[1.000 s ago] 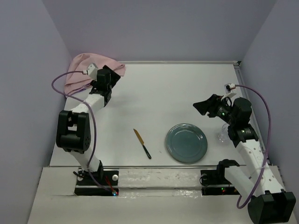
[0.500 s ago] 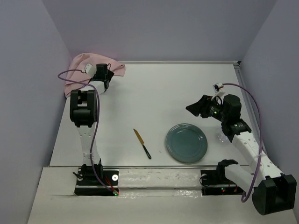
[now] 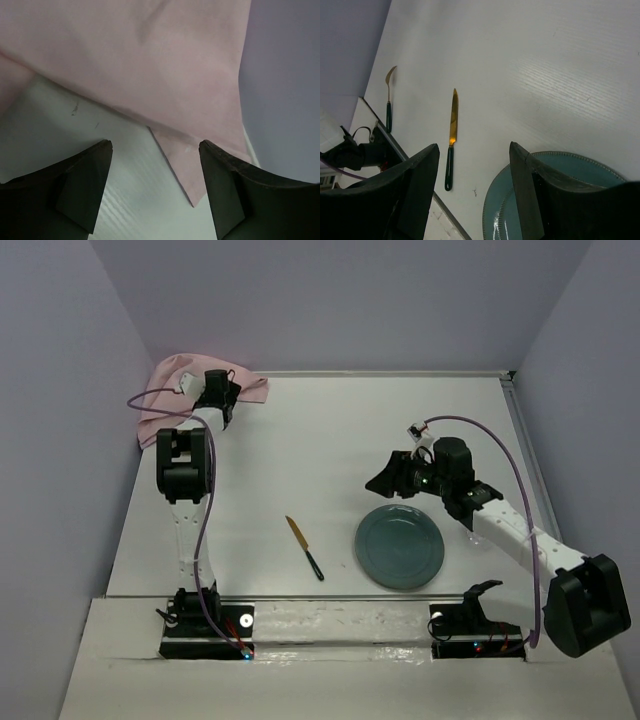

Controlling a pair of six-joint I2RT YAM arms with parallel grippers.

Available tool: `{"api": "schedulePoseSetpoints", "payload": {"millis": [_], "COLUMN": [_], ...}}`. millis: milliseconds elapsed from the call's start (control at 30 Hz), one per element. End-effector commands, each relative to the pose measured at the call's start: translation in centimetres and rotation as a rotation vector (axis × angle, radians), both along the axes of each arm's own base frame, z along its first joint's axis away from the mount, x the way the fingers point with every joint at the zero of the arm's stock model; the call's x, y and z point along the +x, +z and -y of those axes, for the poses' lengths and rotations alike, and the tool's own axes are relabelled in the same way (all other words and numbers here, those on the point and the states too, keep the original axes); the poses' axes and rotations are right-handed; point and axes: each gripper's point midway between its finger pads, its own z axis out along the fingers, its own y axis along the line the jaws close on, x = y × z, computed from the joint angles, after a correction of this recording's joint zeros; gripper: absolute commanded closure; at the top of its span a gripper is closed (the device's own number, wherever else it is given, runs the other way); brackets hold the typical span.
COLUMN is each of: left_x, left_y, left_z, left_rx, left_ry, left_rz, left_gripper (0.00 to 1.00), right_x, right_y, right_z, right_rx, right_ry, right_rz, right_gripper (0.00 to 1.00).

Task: Set the dinner table for one person

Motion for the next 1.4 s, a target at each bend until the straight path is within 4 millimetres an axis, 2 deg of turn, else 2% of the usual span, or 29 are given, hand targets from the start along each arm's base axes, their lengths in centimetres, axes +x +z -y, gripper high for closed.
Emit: {"api": "schedulePoseSetpoints", "payload": {"millis": [0,200,300,333,433,467,500,567,600,633,667,733,767,800,833,867,967,1000,1067,1100,1133,1167,1200,1233,1267,1300,1333,1367], "left_x": [1.5,2.8,3.4,3.5,3.9,3.9,3.9,4.0,4.2,4.2,4.3,4.1,4.2,4.0,3.6,3.3,1.6,0.5,-1.0,-2.7,-3.5,-4.4,-5.3,-7.1,-8.1,-9.1,-11.0,-12.0], "left_y": [0.3,1.3,1.6,1.2,1.6,1.5,1.9,2.5,2.9,3.1,4.3,5.0,7.0,7.7,7.7,9.5,10.3,10.8,11.1,11.0,10.8,12.3,12.1,10.5,10.3,11.1,9.7,10.2], "left_z": [-1.7,-2.4,-2.7,-3.0,-3.1,-3.1,-3.0,-2.8,-2.5,-2.0,-1.8,-0.1,0.3,0.5,3.2,5.5,9.5,11.9,14.5,16.9,18.0,19.3,20.3,22.5,23.7,24.9,27.0,28.0], "left_rx": [-0.030,-0.004,0.005,0.002,0.008,0.012,0.014,0.021,0.024,0.023,0.035,0.035,0.039,0.042,0.050,0.047,0.035,0.029,0.017,0.001,-0.012,-0.036,-0.049,-0.063,-0.076,-0.086,-0.089,-0.092], "left_ry": [0.045,0.054,0.053,0.055,0.053,0.048,0.042,0.019,0.003,-0.018,-0.030,-0.081,-0.098,-0.111,-0.164,-0.214,-0.303,-0.345,-0.399,-0.444,-0.466,-0.489,-0.510,-0.558,-0.589,-0.615,-0.663,-0.689], "left_rz": [0.027,0.077,0.089,0.083,0.098,0.094,0.108,0.122,0.135,0.138,0.161,0.179,0.227,0.240,0.240,0.271,0.299,0.312,0.321,0.327,0.330,0.373,0.376,0.347,0.341,0.364,0.334,0.343], "left_gripper": [0.26,0.32,0.41,0.41,0.41,0.48,0.68,0.84,0.97,1.00,1.00,1.00,1.00,1.00,1.00,1.00,1.00,1.00,1.00,1.00,1.00,1.00,1.00,1.00,1.00,1.00,1.00,1.00], "right_x": [2.3,2.8,3.0,3.1,3.4,3.4,3.6,3.8,4.0,4.2,4.4,5.0,5.4,5.7,6.3,6.7,8.2,8.7,9.4,10.0,10.3,10.7,11.1,11.6,11.7,12.0,12.1,12.4], "right_y": [3.6,2.9,2.3,2.3,2.4,2.3,2.2,2.0,2.1,2.0,2.0,1.9,1.9,2.0,2.1,2.1,2.3,2.3,2.2,2.7,2.7,2.7,2.6,2.5,2.4,2.3,2.4,2.6], "right_z": [-0.8,-1.2,-1.7,-1.7,-1.8,-1.7,-1.6,-1.5,-1.4,-1.4,-1.3,-1.1,-0.9,-0.7,-0.4,-0.2,0.4,0.7,1.1,1.4,1.6,1.8,2.5,3.3,3.6,4.3,4.6,5.3], "right_rx": [0.028,0.019,0.016,0.018,0.014,0.012,0.005,-0.002,-0.008,-0.010,-0.017,-0.034,-0.043,-0.049,-0.065,-0.076,-0.118,-0.137,-0.163,-0.180,-0.192,-0.207,-0.218,-0.236,-0.251,-0.266,-0.280,-0.290], "right_ry": [-0.008,-0.007,-0.002,-0.002,-0.005,-0.011,-0.021,-0.025,-0.035,-0.042,-0.051,-0.072,-0.088,-0.104,-0.133,-0.148,-0.197,-0.217,-0.242,-0.266,-0.278,-0.292,-0.312,-0.335,-0.346,-0.368,-0.376,-0.400], "right_rz": [0.138,0.120,0.103,0.103,0.106,0.107,0.110,0.108,0.116,0.114,0.117,0.131,0.134,0.140,0.155,0.162,0.179,0.188,0.193,0.214,0.218,0.219,0.215,0.218,0.217,0.217,0.225,0.231], "right_gripper": [0.36,0.36,0.36,0.36,0.36,0.36,0.36,0.36,0.36,0.36,0.34,0.30,0.29,0.28,0.28,0.28,0.30,0.31,0.34,0.35,0.37,0.39,0.41,0.42,0.45,0.48,0.51,0.53]}}
